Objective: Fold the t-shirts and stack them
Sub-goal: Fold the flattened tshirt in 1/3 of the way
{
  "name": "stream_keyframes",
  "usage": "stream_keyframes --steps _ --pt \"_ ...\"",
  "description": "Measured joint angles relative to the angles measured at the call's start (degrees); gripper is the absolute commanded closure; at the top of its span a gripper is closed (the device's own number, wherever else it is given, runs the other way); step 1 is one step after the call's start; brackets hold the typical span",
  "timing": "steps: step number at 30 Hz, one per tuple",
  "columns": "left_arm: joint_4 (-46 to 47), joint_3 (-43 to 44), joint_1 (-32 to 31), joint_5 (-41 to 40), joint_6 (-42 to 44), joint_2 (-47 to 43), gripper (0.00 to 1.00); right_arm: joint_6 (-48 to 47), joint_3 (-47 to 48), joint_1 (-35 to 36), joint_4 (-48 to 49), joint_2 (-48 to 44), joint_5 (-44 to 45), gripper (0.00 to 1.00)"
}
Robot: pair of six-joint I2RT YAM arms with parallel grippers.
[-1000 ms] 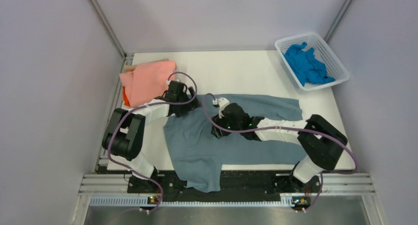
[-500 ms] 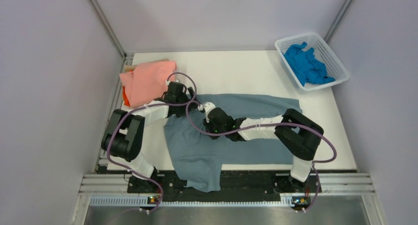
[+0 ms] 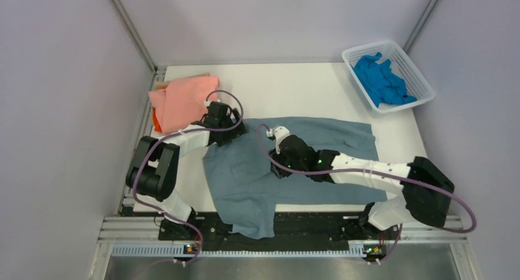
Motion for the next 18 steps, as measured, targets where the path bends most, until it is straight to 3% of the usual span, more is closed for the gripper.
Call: stream_keyframes --steps 5,9,14,18 --pt "-0.9 0.1 0.5 0.8 0.3 -0.2 0.16 0.1 -2.8 0.1 -4.0 -10.6 2.1 0.02" --pt "-3.9 0.1 0.1 1.7 0.6 -1.6 0.15 2.0 -6.2 -1.6 -4.3 -18.4 9.7 0.01" --pt "-11.7 1.5 -7.7 -4.9 1.0 -7.0 0.12 4.9 -9.5 -13.4 -4.1 -24.5 12.8 0.01" --pt "-12.3 4.4 -12.7 -7.2 1.8 -8.9 0.12 6.2 -11.1 -22.4 -3.6 -24.7 13.7 0.01"
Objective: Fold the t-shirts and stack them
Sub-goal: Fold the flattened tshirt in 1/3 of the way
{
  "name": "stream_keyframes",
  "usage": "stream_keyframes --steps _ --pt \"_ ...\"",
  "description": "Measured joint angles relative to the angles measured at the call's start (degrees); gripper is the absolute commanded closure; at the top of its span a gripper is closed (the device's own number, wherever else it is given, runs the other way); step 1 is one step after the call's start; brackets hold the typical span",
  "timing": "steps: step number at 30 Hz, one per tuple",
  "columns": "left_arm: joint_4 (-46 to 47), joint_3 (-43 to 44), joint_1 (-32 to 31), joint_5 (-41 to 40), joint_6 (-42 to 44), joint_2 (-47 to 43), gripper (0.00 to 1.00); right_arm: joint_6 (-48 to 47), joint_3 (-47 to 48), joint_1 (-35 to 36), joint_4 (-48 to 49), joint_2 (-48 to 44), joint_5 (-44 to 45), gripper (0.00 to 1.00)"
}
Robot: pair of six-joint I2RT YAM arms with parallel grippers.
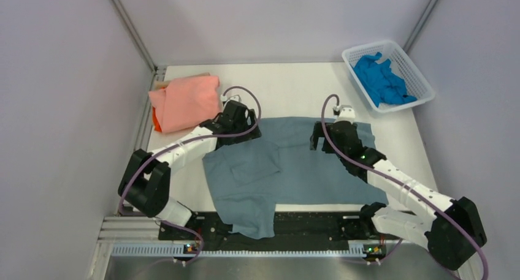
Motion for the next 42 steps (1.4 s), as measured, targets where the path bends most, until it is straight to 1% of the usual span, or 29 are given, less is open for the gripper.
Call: stream_keyframes --steps 2,3,5,8,9,13,17,23,28,33,36,39,42 --pt "0.1 1.7 0.0 -0.8 0.2 1.9 0.13 0.9 -0.5 -4.5 0.5 1.5 -1.0 0.01" --pt "0.0 3.1 0.2 -1.1 0.2 4.1 0.13 1.3 -0.5 -7.2 1.2 3.0 -1.9 0.01" --pt "-0.5 5.9 0.5 -1.4 0.2 9.3 0.14 1.8 -0.5 -10.2 2.1 6.0 -3.4 0.01" --pt "-1.4 10.6 1.0 -1.7 0.9 18.8 0.15 1.7 -0.5 -12.5 4.0 11.1 -5.0 0.01" --pt "-3.1 12.7 1.2 -1.8 0.8 20.3 0.16 1.6 -0.5 -12.9 5.3 13.5 -5.6 0.01" --pt "-2.8 17.6 2.3 -0.6 1.2 24.0 0.16 1.5 0.8 -14.9 6.6 20.0 -7.1 0.01" --pt "-2.3 18.8 4.8 1.1 1.2 25.0 0.16 1.9 4.1 -18.9 8.6 28.3 -8.1 0.02" --pt "-2.1 22.9 9.6 3.0 1.7 28.1 0.16 3.7 9.1 -21.7 15.2 35.3 -8.8 0.03" --pt "-3.3 30.4 11.1 3.5 3.6 33.2 0.16 3.6 13.5 -21.9 16.7 39.8 -8.0 0.02" --pt "-5.4 41.0 11.9 3.3 5.8 39.8 0.15 1.9 17.0 -22.8 14.6 41.3 -6.9 0.02" --pt "-6.2 44.3 12.5 3.5 7.3 41.5 0.15 0.4 19.9 -23.2 12.8 40.6 -7.3 0.02" --pt "-6.1 42.6 12.8 3.9 8.5 39.8 0.15 -0.2 19.8 -23.3 11.8 35.2 -9.4 0.01" --pt "-5.2 33.7 12.5 3.8 8.9 32.3 0.15 0.0 15.1 -23.3 12.5 24.6 -12.2 0.01"
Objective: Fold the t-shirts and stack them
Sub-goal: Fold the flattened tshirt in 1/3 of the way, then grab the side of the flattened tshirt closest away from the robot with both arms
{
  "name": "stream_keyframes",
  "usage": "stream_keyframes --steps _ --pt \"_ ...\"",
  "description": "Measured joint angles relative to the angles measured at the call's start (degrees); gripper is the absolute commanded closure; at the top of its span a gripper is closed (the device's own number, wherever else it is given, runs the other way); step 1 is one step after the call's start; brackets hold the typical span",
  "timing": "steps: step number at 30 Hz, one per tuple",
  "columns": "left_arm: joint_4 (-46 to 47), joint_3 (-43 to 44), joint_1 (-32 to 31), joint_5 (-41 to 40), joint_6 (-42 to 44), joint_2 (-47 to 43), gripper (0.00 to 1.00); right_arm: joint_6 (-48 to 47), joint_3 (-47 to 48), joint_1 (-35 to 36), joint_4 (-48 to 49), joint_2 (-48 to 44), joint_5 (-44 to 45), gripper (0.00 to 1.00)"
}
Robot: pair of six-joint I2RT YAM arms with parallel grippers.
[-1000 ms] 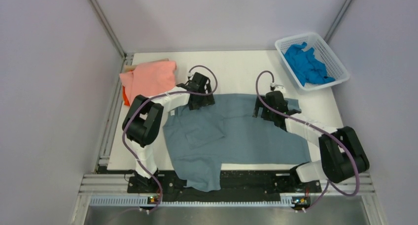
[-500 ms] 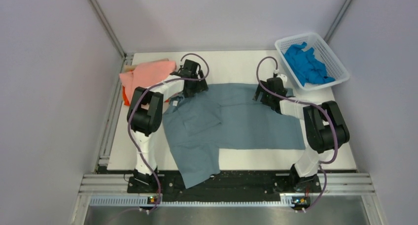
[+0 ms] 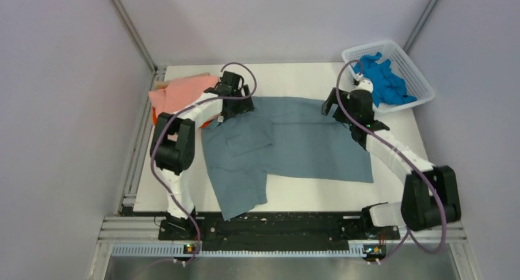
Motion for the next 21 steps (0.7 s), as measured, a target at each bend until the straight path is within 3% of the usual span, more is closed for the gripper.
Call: stream_keyframes --steps 5,10,15,21 --pt "-0.4 -16.7 -5.0 -2.8 -1.0 -19.2 0.15 1.6 -11.9 0.0 0.6 -19.6 -3.1 0.01" --pt "-1.4 -30.5 -17.5 -7.4 -5.5 -35.7 0.15 2.2 -21.2 0.0 -1.5 -34.8 -3.6 0.01" --pt "-10.1 -41.4 -26.2 -10.3 -12.1 -44.5 0.17 2.0 -22.1 0.0 -2.8 -38.9 -2.8 0.01" --pt "-21.9 -48.3 -32.9 -11.6 -20.1 -51.2 0.19 1.9 -22.0 0.0 -4.9 -35.4 -2.8 0.01"
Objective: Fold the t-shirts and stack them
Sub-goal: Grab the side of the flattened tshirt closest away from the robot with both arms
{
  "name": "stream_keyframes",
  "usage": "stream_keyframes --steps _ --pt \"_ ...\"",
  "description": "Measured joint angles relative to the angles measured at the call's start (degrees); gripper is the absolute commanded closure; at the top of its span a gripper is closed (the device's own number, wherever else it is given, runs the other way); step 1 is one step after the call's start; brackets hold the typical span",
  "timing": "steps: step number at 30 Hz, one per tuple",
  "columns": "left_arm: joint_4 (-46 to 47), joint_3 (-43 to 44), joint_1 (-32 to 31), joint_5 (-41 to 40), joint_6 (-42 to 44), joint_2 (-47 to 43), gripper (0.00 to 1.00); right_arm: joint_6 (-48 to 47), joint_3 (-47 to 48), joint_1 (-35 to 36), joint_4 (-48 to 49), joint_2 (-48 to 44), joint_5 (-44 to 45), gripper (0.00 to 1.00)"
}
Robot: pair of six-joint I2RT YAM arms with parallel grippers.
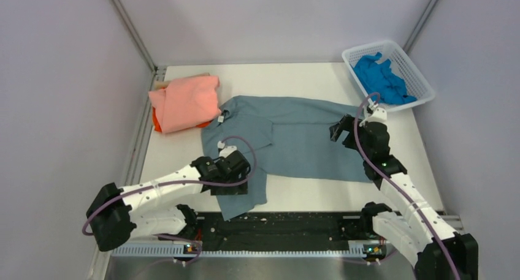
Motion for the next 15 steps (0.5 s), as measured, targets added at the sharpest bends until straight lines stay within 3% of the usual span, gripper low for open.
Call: stream_keyframes --steps 3,8,15 --pt "-2.1 -4.7 -1.5 2.6 -3.0 -4.6 0.24 0.0 0.0 0.0 -0.8 1.9 -0.1 0.01" --pt "-3.6 -11.5 -1.7 5.7 -7.0 -4.5 0.24 0.0 0.0 0.0 -1.0 2.8 -0.2 0.01" --pt "-3.5 -11.1 -1.6 7.4 -7.5 -1.4 0.3 -0.4 0.0 0.0 -0.9 2.8 0.5 0.01"
